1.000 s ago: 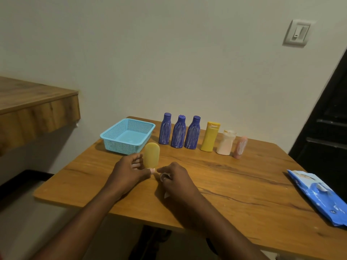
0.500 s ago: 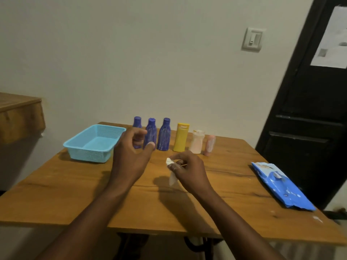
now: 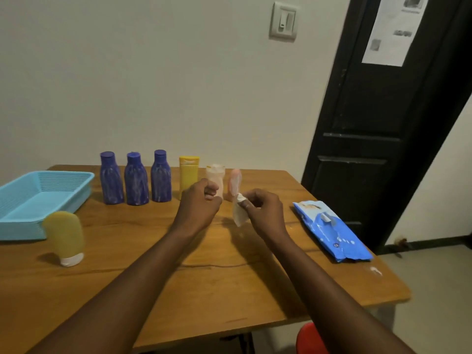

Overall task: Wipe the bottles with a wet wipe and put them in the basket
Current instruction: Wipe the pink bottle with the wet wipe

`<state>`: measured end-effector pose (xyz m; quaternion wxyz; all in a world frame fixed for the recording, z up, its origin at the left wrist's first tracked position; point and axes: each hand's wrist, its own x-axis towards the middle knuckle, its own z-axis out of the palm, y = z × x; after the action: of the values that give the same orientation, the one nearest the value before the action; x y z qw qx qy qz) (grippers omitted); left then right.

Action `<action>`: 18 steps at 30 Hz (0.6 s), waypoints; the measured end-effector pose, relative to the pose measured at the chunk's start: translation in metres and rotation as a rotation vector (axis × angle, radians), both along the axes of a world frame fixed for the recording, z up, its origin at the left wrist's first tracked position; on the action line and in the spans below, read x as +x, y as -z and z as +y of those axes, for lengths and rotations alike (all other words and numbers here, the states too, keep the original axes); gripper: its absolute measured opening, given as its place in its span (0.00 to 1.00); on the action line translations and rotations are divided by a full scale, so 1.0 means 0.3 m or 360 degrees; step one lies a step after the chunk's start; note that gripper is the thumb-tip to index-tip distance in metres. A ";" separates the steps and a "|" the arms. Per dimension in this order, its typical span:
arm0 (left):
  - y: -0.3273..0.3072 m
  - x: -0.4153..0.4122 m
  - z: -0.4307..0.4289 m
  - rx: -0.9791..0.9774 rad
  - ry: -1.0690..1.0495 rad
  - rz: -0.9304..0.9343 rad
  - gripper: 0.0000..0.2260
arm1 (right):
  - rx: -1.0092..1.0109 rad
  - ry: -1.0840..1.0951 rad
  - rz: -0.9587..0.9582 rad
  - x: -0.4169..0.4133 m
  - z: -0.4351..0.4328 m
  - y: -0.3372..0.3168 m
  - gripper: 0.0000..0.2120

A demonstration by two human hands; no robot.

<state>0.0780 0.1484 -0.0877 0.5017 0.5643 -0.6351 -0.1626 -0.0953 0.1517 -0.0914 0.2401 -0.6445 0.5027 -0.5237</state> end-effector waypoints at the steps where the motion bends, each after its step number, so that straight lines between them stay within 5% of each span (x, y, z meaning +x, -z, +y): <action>1: 0.017 -0.013 -0.029 0.0026 0.0002 0.0022 0.12 | 0.0040 0.0026 -0.0023 -0.012 -0.028 0.007 0.03; 8: 0.114 -0.101 -0.210 0.0266 -0.0074 0.0289 0.21 | 0.0271 0.0183 -0.0389 -0.050 -0.206 0.080 0.04; 18: 0.167 -0.146 -0.266 0.0265 -0.0202 0.0057 0.15 | 0.0415 0.0099 -0.0457 -0.054 -0.301 0.148 0.16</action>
<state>0.0341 0.0685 -0.1379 0.4735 0.6402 -0.5733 -0.1928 -0.1114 0.0614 -0.1358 0.3744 -0.5107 0.5466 -0.5479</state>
